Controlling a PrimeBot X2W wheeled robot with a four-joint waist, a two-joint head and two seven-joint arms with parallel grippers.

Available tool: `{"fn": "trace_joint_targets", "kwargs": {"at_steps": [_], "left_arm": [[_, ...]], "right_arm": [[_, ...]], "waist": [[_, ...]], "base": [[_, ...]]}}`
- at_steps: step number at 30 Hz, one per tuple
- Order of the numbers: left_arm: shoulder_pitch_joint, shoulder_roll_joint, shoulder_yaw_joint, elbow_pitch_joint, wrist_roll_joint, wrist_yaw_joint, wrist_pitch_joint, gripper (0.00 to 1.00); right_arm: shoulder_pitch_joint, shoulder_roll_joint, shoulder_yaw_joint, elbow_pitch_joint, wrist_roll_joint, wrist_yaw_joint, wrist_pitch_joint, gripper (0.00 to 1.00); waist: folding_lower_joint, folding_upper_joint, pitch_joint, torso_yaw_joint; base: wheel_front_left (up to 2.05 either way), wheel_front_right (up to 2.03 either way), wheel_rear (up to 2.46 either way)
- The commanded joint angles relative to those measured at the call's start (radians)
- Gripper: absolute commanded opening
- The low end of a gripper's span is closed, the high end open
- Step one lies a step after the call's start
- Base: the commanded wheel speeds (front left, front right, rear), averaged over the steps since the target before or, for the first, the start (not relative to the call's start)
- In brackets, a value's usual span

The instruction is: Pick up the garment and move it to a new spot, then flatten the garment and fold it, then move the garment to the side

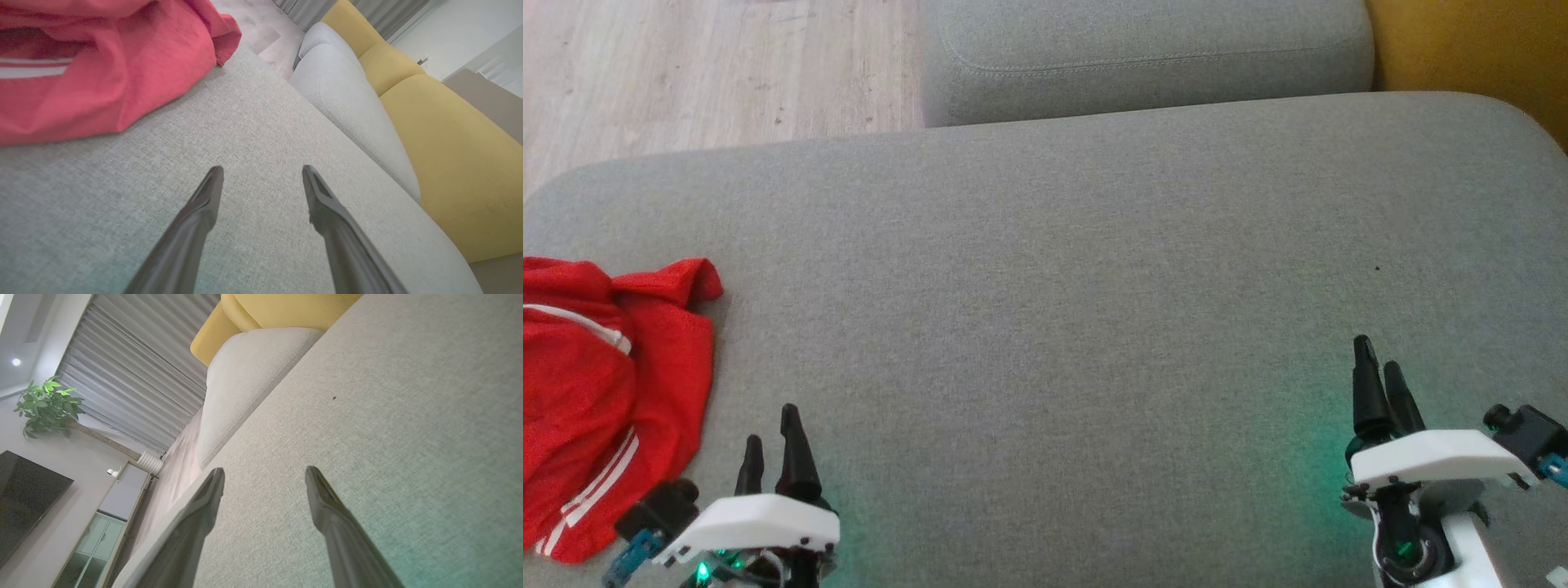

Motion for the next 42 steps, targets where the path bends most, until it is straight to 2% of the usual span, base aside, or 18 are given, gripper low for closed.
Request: {"fn": "trace_joint_targets", "kwargs": {"at_steps": [1,19,42], "left_arm": [[-0.050,0.019,0.012,-0.024,0.036,0.006,-0.013,1.00],[-0.055,0.020,-0.013,-0.002,0.259,0.044,-0.067,1.00],[-0.073,0.025,-0.042,0.033,0.535,0.073,-0.132,1.00]], "right_arm": [[-0.057,-0.019,0.018,-0.024,-0.037,0.000,-0.017,1.00],[-0.084,-0.014,0.045,0.026,-0.295,0.000,-0.070,1.00],[-0.116,-0.010,0.087,0.087,-0.591,-0.001,-0.135,1.00]], "waist": [[0.0000,0.0000,0.000,-0.001],[0.0000,0.0000,0.000,-0.013],[0.0000,0.0000,0.003,-0.027]], "base": [[0.00,0.00,0.00],[0.00,0.00,0.00],[0.00,0.00,0.00]]}}
